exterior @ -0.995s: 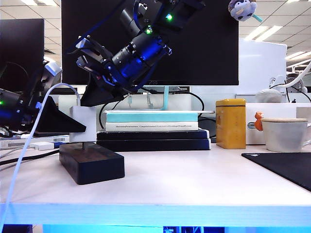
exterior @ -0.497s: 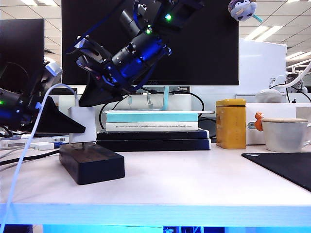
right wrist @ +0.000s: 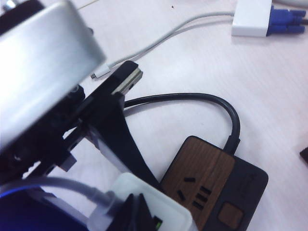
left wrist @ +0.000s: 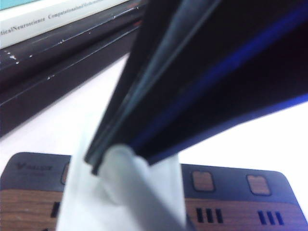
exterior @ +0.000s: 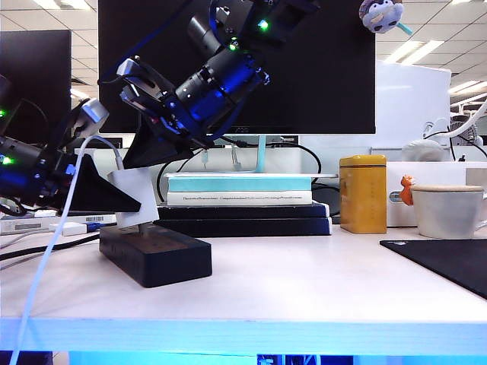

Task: Plug the white charger into the left socket.

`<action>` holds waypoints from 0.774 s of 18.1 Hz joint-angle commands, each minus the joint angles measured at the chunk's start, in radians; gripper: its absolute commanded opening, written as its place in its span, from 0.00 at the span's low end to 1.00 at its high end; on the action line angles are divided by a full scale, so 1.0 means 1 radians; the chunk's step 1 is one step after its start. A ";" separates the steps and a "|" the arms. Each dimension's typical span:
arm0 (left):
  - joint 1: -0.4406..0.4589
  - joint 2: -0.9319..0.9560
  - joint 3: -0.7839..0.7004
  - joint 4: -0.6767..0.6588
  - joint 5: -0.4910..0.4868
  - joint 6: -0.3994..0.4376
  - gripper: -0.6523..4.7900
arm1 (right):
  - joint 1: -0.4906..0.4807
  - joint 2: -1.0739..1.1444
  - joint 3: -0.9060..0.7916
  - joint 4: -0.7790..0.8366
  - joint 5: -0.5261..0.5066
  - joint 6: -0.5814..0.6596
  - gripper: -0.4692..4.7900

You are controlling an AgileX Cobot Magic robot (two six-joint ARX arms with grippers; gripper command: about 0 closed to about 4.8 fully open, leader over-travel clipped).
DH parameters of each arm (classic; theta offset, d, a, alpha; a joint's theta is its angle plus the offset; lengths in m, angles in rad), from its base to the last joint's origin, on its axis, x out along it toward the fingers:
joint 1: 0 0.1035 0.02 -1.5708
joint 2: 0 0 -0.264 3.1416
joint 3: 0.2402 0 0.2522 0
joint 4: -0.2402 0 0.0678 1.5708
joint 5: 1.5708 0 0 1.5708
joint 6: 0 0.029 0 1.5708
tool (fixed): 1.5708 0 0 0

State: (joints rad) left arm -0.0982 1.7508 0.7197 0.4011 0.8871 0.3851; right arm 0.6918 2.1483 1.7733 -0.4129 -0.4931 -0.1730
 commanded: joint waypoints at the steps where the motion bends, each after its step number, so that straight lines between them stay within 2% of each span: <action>1: -0.013 0.019 -0.008 -0.043 -0.074 -0.039 0.36 | 0.003 0.043 -0.036 -0.183 0.062 0.023 0.08; 4: -0.014 0.017 -0.008 0.053 -0.071 -0.134 0.36 | 0.003 0.027 -0.036 -0.137 0.068 0.043 0.08; 14: -0.043 0.007 -0.002 0.065 -0.075 -0.158 0.36 | -0.014 0.011 -0.035 -0.178 0.114 0.043 0.08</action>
State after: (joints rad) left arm -0.1291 1.7504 0.7189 0.4881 0.8398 0.2268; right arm 0.6785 2.1296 1.7672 -0.4030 -0.4290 -0.1352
